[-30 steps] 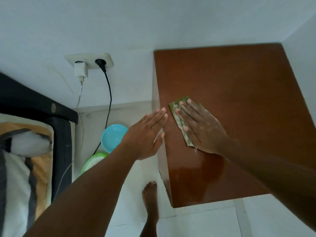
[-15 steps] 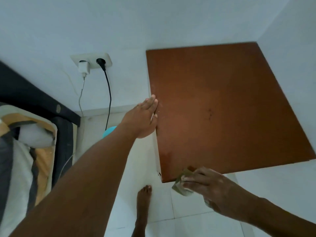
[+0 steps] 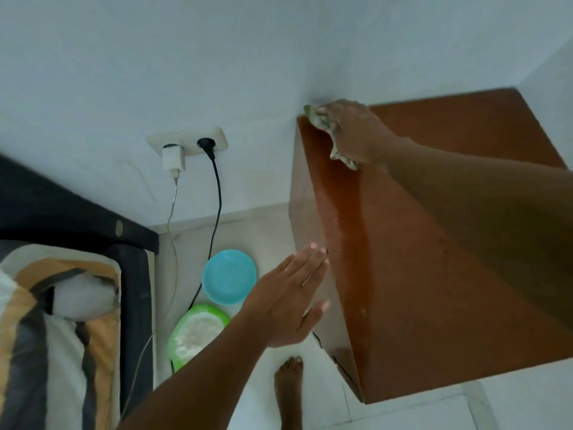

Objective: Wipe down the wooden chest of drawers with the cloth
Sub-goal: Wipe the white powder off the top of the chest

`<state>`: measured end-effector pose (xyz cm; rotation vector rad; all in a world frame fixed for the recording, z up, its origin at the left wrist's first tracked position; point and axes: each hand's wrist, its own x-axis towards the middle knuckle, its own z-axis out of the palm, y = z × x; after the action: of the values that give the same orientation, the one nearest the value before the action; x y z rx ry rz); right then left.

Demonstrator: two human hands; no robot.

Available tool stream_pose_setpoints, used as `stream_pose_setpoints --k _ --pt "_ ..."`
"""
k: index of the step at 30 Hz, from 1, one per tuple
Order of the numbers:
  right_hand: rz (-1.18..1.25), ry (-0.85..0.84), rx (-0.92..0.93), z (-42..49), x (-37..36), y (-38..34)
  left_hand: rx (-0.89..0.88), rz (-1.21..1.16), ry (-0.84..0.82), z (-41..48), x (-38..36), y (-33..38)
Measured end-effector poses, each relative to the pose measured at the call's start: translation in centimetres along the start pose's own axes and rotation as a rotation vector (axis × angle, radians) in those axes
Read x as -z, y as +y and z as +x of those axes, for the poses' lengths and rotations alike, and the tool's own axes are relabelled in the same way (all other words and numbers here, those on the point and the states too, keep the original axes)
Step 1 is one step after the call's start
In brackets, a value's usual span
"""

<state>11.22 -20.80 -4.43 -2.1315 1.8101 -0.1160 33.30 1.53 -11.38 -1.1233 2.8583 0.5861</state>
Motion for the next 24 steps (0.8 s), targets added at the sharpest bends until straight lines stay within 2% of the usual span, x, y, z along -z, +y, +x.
stream_pose_setpoints --k 3,6,11,14,24 --pt "-0.139 -0.004 0.077 -0.5 -5.0 0.3 -0.001 -0.05 -0.003 0.0 -0.3 0.1" --pt "-0.206 0.063 0.054 -2.3 -7.4 0.4 0.04 -0.117 -0.026 -0.2 -0.9 0.7" --pt "-0.211 0.087 0.104 -7.0 -8.3 -0.2 0.107 -0.192 -0.094 -0.3 -1.6 2.3" --pt "-0.208 0.094 0.145 -11.5 -9.4 -0.2 0.112 -0.23 -0.075 -0.2 -1.9 2.8" --pt "-0.133 0.109 0.173 -25.4 -11.6 0.9 0.135 -0.115 -0.102 -0.1 -1.1 2.9"
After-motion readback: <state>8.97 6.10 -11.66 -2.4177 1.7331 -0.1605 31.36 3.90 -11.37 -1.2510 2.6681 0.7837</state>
